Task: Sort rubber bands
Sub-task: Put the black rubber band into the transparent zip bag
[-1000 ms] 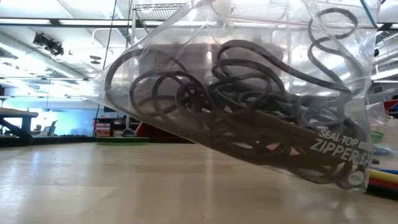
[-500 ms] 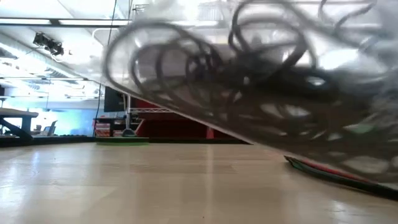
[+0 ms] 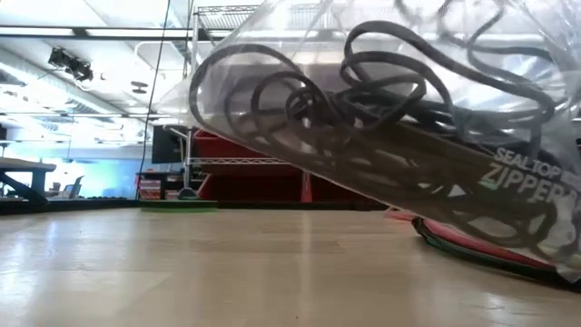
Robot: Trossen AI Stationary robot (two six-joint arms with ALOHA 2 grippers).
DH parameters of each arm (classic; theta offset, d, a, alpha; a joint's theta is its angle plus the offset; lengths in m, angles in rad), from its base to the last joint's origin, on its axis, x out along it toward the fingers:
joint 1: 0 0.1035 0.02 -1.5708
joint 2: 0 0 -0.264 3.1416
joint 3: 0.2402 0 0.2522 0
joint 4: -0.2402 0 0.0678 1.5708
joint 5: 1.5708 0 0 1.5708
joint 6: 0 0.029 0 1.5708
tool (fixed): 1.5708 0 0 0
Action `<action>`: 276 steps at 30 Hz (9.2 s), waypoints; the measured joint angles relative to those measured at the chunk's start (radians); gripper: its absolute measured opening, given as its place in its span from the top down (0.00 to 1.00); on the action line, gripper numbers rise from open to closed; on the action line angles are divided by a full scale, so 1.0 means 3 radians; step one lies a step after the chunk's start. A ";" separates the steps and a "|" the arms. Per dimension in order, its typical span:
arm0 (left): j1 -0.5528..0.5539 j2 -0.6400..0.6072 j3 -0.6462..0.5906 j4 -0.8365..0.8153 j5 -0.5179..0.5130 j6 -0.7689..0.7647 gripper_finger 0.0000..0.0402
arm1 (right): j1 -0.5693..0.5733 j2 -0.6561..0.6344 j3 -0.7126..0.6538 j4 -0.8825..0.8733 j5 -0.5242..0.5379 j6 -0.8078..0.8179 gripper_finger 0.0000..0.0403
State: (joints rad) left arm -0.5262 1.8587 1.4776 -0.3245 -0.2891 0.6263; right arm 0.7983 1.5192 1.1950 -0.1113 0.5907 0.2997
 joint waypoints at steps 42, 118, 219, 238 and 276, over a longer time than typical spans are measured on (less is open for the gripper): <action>-0.0063 0.0000 0.0000 0.0187 -0.0293 0.0095 1.00 | -0.0106 -0.0049 -0.0482 -0.0071 -0.0202 0.0853 0.67; -0.0132 0.0001 -0.0034 0.0055 0.0000 -0.0645 1.00 | -0.0160 -0.0015 -0.1745 0.0054 0.0288 0.2047 1.00; -0.0304 0.0154 -0.0033 -0.0104 -0.0330 -0.0885 1.00 | -0.0333 0.0801 -0.1532 0.0691 -0.0025 0.1900 1.00; -0.0299 0.0154 -0.0033 -0.0093 -0.0329 -0.0906 1.00 | 0.0089 -0.0242 -0.1521 0.1655 0.0893 0.0476 1.00; -0.0280 0.0154 -0.0033 -0.0023 -0.0279 -0.0857 1.00 | -0.0028 0.0122 -0.0686 0.1457 -0.0070 -0.0038 1.00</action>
State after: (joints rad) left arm -0.6102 1.9049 1.4677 -0.3313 -0.3729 0.3691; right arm 0.7899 1.5557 0.9891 0.3257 0.5696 0.2882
